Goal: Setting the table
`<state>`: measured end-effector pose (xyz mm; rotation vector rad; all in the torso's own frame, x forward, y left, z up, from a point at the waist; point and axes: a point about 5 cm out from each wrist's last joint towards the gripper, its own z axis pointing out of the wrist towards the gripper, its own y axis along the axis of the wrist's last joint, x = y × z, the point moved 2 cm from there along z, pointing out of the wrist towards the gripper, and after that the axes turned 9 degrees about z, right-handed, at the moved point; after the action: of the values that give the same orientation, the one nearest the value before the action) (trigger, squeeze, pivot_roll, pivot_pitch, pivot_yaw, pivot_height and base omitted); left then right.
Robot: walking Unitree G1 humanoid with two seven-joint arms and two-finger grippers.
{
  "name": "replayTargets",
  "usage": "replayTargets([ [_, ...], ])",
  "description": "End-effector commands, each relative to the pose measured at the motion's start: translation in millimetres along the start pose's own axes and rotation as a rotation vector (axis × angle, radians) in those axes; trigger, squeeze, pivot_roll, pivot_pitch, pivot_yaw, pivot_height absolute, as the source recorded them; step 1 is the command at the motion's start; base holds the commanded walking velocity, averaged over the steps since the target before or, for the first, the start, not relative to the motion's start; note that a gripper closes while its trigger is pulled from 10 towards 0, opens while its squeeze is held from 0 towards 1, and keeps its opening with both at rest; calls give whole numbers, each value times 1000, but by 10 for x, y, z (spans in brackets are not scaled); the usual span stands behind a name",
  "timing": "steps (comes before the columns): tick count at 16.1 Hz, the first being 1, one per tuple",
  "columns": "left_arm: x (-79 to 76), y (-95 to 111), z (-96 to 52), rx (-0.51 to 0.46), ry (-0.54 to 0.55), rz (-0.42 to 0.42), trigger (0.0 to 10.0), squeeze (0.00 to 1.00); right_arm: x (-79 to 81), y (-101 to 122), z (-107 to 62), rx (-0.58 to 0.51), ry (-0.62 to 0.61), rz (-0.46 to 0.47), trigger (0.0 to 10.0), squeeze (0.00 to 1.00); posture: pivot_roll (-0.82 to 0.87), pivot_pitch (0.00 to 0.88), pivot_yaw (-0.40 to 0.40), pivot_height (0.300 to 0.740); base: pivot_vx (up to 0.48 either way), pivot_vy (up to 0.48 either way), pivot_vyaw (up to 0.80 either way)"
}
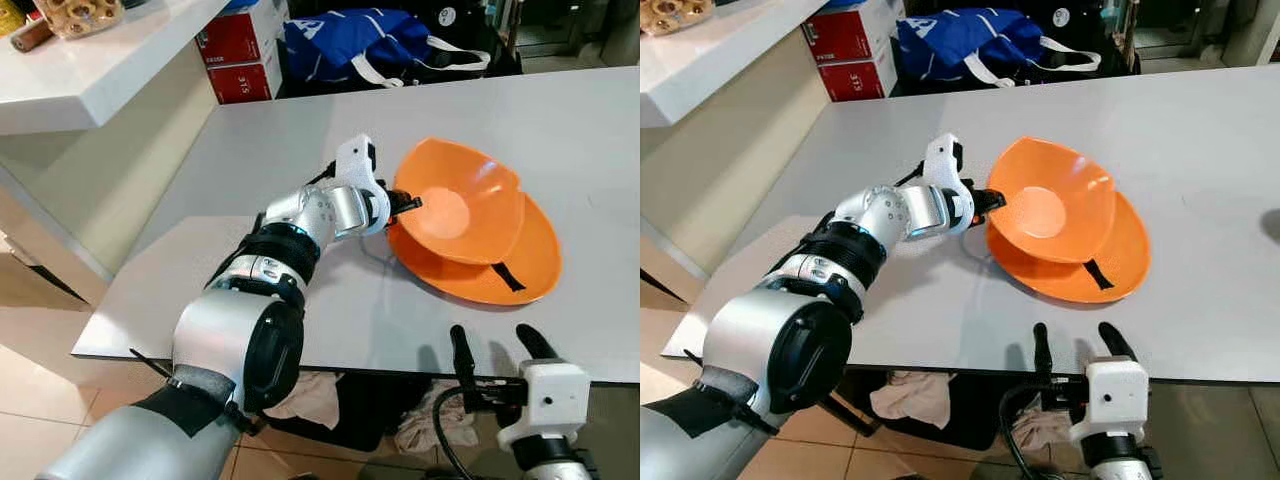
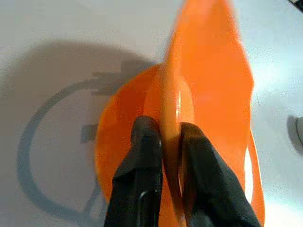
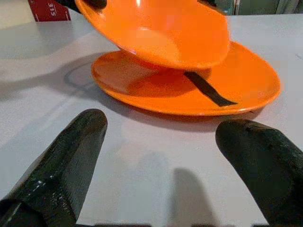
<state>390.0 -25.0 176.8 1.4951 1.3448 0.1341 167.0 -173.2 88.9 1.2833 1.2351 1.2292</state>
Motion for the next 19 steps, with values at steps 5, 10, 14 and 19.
replayTargets([
  [5,-452,-607,193,130,-126,-65,10000,1000,24,41,-31,0,4,6,10000,0,-247,0,181,740,0,0,0],
  [10,-510,-791,205,198,-147,-58,10000,1000,29,-8,-38,14,3,13,10000,0,-243,0,183,740,0,0,0],
  [14,-458,-1003,209,268,-132,-5,10000,1000,20,-33,-12,17,5,14,10000,0,-236,0,185,740,0,0,0],
  [19,-178,-907,207,182,-46,149,10000,1000,33,-63,21,15,7,20,10000,0,-219,0,187,740,0,0,0],
])
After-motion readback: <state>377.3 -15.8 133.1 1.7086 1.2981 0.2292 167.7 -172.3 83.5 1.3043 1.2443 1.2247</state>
